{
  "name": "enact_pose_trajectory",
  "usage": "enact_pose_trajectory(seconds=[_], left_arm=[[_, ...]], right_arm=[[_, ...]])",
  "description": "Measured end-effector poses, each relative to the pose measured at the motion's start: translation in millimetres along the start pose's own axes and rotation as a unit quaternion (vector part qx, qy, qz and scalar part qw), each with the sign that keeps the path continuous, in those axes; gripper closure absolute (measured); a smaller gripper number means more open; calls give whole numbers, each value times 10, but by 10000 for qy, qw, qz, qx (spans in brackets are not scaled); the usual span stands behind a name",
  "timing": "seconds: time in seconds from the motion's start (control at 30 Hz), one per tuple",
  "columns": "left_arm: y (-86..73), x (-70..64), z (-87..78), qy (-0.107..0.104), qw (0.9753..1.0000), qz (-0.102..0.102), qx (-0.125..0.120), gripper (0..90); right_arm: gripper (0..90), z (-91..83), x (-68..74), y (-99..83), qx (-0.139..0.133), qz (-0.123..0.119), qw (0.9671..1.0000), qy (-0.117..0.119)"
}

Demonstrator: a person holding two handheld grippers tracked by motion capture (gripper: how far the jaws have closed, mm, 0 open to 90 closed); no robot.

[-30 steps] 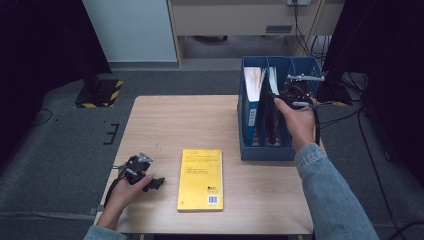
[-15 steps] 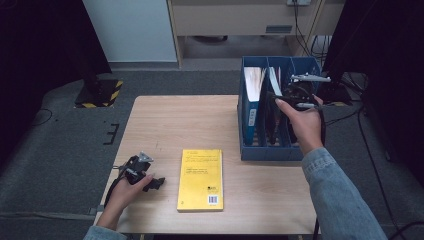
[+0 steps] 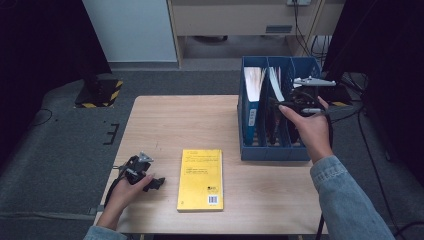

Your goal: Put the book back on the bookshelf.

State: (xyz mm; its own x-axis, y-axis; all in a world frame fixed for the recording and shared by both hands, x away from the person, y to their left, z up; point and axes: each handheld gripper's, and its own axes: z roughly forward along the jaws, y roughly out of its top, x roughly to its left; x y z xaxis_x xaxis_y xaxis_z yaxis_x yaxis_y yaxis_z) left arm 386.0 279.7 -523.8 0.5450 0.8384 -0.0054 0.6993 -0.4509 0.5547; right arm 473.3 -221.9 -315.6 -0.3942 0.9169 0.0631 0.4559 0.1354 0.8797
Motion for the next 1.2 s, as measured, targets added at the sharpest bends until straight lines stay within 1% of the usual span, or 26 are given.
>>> enact_pose_trajectory(seconds=[0.1, 0.27, 0.33, 0.4, 0.53, 0.67, 0.73, 0.77, 0.8, 0.83, 0.9, 1.07, 1.13, 1.2], left_arm=[[0, 0, 0, 0, 10000, 1, 1, 0], [-1, 0, 0, -2, 10000, 4, -2, 0], [-2, 0, 0, -1, 10000, 3, -6, 0], [-3, 0, 0, -3, 10000, 3, -11, 0], [-6, -1, 0, 1, 10000, -2, -28, 0], [-6, 0, 0, -2, 10000, 3, -32, 0], [-11, 4, 2, -19, 10000, 25, -59, 0], [-13, 7, 2, -31, 10000, 43, -69, 0], [-14, 7, 2, -34, 10000, 46, -80, 0], [-15, 8, 2, -29, 9999, 53, -90, 0], [-22, 6, 2, -32, 9999, 73, -117, 0], [-34, -4, 9, -41, 9998, 57, -206, 0], [-51, 0, 28, -35, 9992, 35, -389, 0], [-41, 13, 55, -82, 9986, 114, -505, 0]], right_arm=[[165, -17, -3, -32, 14, -17, 10000, 42], [107, -54, 13, -92, 31, -143, 9999, 2], [90, -80, 31, -126, 35, -176, 9998, 24], [69, -107, 63, -175, 36, -204, 9998, 52], [57, -176, 153, -311, 43, -301, 9995, 128], [52, -250, 263, -483, 80, -389, 9989, 234], [57, -290, 324, -570, 75, -432, 9984, 370], [67, -312, 357, -617, 48, -448, 9982, 388], [72, -326, 392, -666, 69, -478, 9982, 348], [74, -332, 425, -714, 165, -515, 9981, 308], [80, -342, 502, -815, 265, -534, 9978, 298], [99, -344, 722, -1051, 372, -771, 9949, 535], [108, -335, 813, -1127, 473, -891, 9933, 569], [120, -313, 900, -1196, 522, -999, 9914, 670]])
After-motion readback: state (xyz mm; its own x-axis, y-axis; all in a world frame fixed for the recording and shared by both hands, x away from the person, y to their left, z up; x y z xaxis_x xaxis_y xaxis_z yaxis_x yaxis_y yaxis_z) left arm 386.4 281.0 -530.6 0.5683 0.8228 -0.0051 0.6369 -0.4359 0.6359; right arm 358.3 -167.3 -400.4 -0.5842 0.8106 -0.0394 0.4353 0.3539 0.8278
